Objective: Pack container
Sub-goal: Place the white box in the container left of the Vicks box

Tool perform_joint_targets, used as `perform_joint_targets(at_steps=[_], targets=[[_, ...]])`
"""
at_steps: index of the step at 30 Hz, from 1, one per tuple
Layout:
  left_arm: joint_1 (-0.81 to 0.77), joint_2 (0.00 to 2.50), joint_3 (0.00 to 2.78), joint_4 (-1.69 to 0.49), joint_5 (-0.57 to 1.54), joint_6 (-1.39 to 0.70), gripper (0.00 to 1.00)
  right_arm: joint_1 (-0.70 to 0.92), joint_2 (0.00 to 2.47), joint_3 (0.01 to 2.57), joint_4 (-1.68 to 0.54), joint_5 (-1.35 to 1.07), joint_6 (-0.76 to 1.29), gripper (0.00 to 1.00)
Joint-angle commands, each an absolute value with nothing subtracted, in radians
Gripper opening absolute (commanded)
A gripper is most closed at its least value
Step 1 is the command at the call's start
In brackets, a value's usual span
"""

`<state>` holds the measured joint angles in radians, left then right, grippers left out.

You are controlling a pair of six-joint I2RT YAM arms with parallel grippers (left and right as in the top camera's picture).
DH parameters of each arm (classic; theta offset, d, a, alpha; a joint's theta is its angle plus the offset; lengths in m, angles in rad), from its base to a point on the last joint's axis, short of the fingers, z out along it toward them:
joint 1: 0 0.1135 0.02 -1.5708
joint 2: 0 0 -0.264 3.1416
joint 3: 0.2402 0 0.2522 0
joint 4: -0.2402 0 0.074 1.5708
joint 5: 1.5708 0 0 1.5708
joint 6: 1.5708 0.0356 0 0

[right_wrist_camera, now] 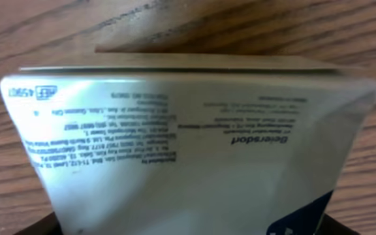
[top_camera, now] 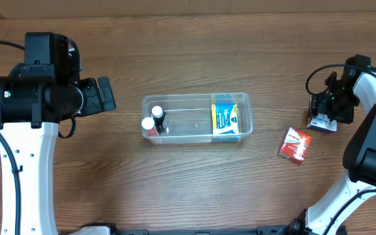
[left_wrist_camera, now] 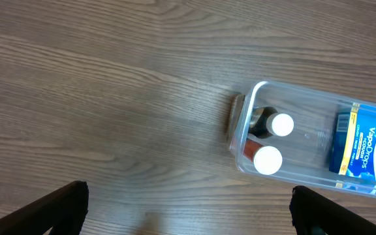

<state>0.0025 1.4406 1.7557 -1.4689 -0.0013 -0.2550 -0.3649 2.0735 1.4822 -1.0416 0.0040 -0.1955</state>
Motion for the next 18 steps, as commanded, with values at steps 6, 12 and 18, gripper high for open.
perform_joint_targets(at_steps=[6, 12, 18], targets=[[0.006, 1.441, 1.769, -1.465, -0.011, -0.239, 1.00, -0.120, 1.744, 1.766, -1.233, -0.052, -0.073, 0.74], [0.006, 1.441, 1.769, -1.467, -0.011, -0.239, 1.00, 0.360, 1.593, 1.763, -1.297, -0.047, 0.223, 0.74], [0.006, 1.441, 1.769, -1.467, -0.011, -0.239, 1.00, 0.639, 1.732, 1.671, -1.195, 0.014, 0.445, 0.75]])
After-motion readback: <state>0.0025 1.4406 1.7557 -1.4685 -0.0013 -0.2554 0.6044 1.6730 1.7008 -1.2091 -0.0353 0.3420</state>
